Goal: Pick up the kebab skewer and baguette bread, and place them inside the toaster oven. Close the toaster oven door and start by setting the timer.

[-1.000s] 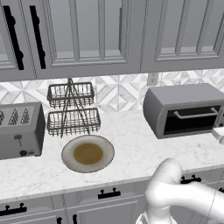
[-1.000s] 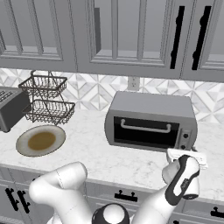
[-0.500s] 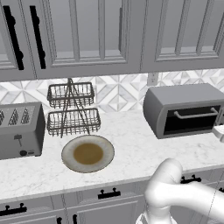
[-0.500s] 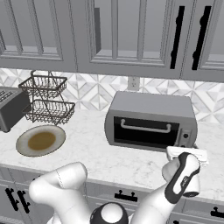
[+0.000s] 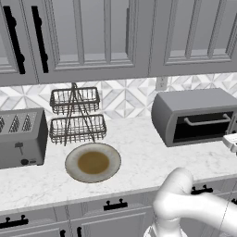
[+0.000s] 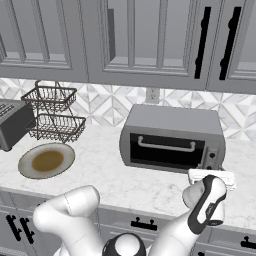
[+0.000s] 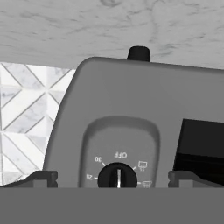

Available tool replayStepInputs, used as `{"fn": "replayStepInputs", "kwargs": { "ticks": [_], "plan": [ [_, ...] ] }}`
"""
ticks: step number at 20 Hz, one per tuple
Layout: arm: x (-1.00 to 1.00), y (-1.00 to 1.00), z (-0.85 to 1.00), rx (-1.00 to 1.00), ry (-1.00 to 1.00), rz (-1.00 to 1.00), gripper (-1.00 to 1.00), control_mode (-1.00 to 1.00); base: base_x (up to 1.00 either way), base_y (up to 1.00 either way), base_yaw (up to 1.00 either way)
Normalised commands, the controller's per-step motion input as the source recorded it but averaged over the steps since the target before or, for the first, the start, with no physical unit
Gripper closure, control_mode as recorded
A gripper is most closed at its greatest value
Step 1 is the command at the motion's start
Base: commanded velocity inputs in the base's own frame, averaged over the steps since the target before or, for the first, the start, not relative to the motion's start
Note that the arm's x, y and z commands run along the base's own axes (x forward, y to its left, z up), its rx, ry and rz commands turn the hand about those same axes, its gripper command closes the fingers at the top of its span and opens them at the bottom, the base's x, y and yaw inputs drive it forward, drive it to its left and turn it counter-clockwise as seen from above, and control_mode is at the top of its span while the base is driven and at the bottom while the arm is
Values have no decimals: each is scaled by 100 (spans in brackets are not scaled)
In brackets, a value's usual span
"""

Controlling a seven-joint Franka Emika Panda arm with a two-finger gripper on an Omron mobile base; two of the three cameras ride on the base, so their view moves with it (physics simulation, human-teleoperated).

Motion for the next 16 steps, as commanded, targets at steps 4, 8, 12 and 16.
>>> {"fn": "replayStepInputs", "kwargs": {
  "ticks": [4, 8, 12, 16],
  "plan": [
    [6, -8, 0, -4, 0, -7, -100, -100, 0, 0, 0],
    [0, -2, -2, -3, 0, -7, -100, -100, 0, 0, 0],
    [0, -1, -5, -3, 0, -7, -100, -100, 0, 0, 0],
    [0, -9, -4, -3, 0, -7, -100, -100, 0, 0, 0]
  ]
}}
